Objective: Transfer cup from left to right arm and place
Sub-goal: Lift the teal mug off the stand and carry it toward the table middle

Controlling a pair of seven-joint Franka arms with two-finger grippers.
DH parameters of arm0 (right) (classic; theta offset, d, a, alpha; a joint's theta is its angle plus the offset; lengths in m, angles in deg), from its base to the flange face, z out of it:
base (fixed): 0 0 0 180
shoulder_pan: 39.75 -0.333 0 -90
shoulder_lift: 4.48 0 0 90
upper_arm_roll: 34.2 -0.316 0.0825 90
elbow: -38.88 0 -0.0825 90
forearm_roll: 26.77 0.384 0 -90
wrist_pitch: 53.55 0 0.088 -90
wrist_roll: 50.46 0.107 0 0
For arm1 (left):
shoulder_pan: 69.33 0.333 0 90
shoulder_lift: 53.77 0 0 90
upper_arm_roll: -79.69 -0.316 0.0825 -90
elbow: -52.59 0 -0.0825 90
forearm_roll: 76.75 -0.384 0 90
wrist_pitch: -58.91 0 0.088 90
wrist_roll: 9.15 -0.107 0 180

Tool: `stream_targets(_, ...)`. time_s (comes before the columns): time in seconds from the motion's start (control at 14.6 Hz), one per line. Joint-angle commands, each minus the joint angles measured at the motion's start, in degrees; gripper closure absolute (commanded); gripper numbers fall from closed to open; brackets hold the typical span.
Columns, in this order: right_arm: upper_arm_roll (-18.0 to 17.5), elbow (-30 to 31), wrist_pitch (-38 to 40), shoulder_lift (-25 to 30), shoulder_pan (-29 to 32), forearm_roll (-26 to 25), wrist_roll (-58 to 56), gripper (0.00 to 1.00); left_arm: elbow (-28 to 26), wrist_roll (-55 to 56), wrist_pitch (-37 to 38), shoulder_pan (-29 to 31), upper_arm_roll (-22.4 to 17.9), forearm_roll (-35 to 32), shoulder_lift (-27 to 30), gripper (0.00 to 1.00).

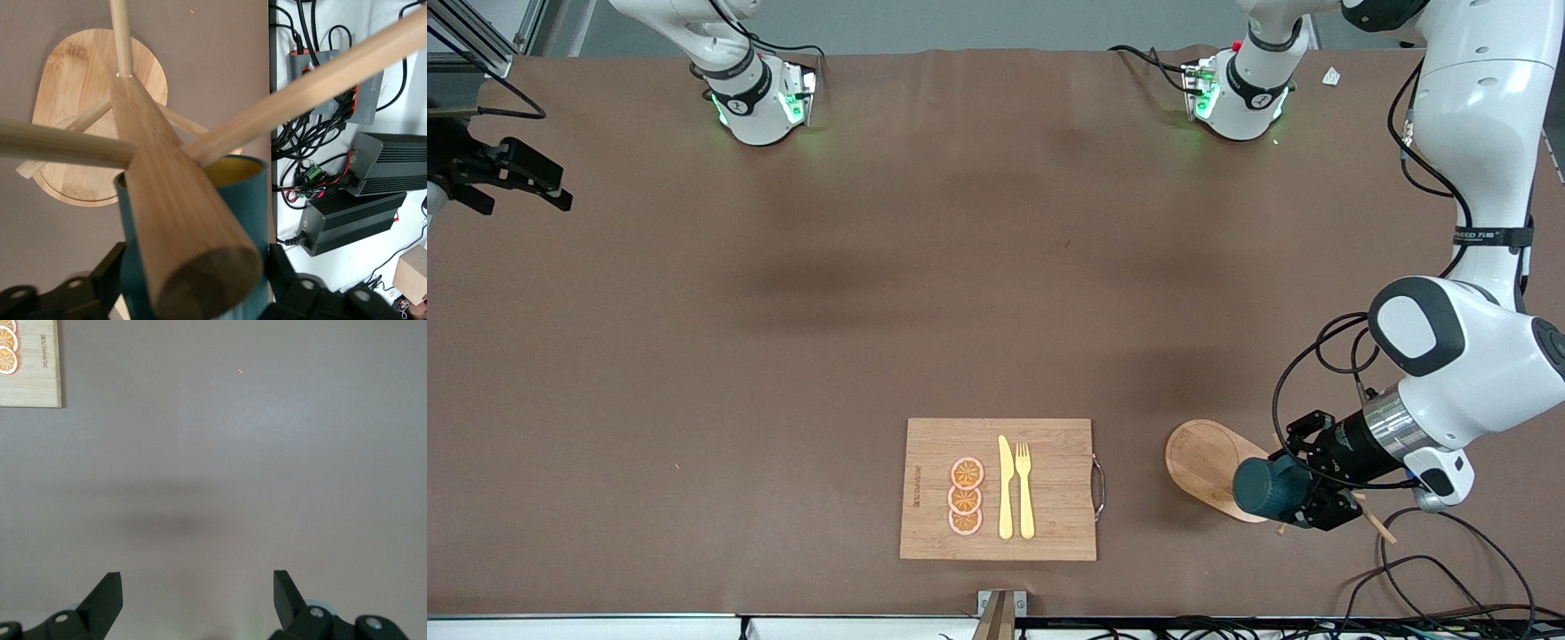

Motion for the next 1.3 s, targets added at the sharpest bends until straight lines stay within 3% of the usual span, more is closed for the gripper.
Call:
stream_targets(0.0,-0.22,-0.1,0.19,0.05,0.43,0.71,0.05,0.0,0.53,0.35,-0.56,-0.94,-0.07,0.9,-0.39,0.3)
stream_targets(0.27,-0.22,-0.1,0.19,0.05,0.43,0.71,0.05,0.0,0.53,0.35,-0.04,-0.86,0.63,0.47,1.89,0.44)
stream_targets(0.55,-0.22,-0.1,0.19,0.05,0.43,0.71,0.05,0.0,0.53,0.35,3.91,-2.34,1.08,-2.69,5.23,0.45)
stream_targets(0.75,-0.22,-0.1,0.19,0.05,0.43,0.71,0.05,0.0,0.71,0.43,7.52,-6.64,1.16,-7.52,6.9,0.45)
stream_targets(0.89,-0.22,-0.1,0.19,0.05,0.34,0.71,0.23,0.0,0.62,2.62,9.09,-11.37,1.08,-12.95,7.61,0.45)
stream_targets(1.23,-0.22,-0.1,0.19,0.05,0.43,0.71,0.32,0.0,0.53,15.96,9.98,-25.7,0.9,-33.86,6.56,0.45)
